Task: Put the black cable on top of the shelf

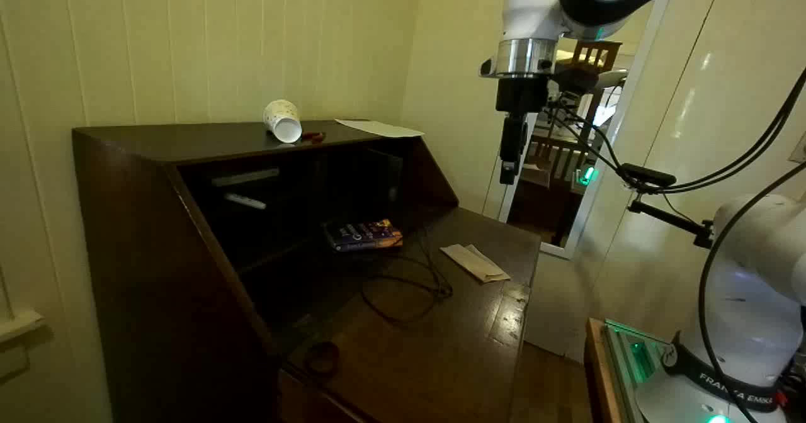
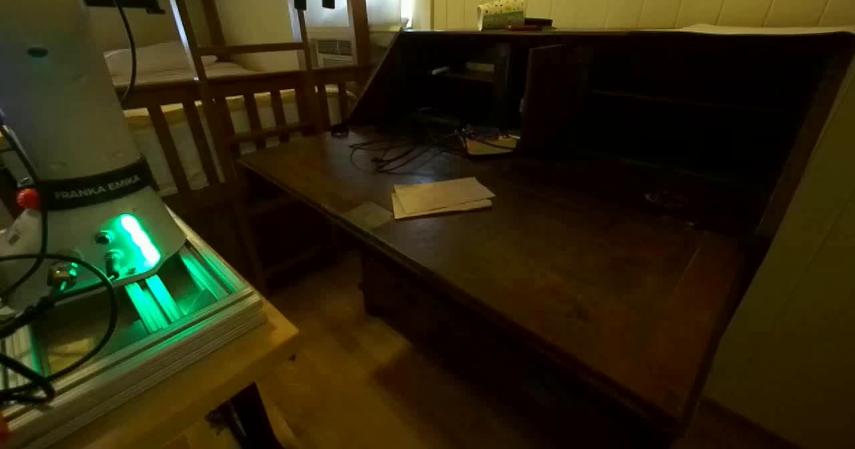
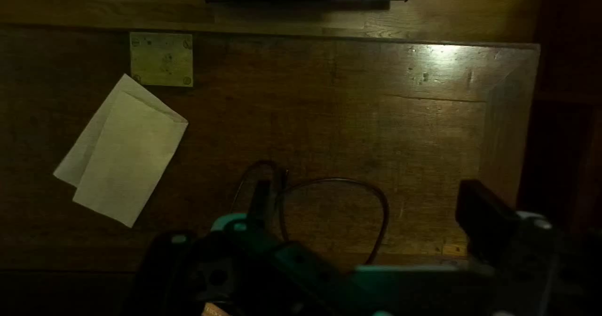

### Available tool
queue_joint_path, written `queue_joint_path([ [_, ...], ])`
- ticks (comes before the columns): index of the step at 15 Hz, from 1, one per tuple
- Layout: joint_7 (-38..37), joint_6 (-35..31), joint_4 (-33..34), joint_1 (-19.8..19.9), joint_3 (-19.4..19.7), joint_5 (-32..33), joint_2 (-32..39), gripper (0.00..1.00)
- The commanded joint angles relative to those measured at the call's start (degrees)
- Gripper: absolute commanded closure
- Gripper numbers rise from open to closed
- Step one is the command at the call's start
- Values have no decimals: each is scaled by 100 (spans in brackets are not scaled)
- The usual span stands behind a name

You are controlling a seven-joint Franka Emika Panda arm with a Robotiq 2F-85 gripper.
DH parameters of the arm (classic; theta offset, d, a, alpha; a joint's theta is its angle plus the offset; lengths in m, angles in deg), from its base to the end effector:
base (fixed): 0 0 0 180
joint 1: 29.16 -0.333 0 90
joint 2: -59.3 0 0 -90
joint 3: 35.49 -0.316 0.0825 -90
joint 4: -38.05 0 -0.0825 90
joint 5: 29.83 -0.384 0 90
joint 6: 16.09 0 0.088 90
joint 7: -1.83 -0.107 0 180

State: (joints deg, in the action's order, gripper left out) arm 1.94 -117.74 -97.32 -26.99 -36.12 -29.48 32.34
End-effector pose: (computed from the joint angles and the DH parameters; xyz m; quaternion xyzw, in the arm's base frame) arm 0.3953 -0.0108 0.4924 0.9982 -0.0124 -0.0590 0.0046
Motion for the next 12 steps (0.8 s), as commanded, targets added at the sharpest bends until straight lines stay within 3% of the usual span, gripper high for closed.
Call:
queue_joint_path([
  [1,-18,12,10,-53,47,20,3,0],
  [5,-18,12,10,-53,47,19,3,0],
  [12,-11,-998,449,355,503,290,720,0],
])
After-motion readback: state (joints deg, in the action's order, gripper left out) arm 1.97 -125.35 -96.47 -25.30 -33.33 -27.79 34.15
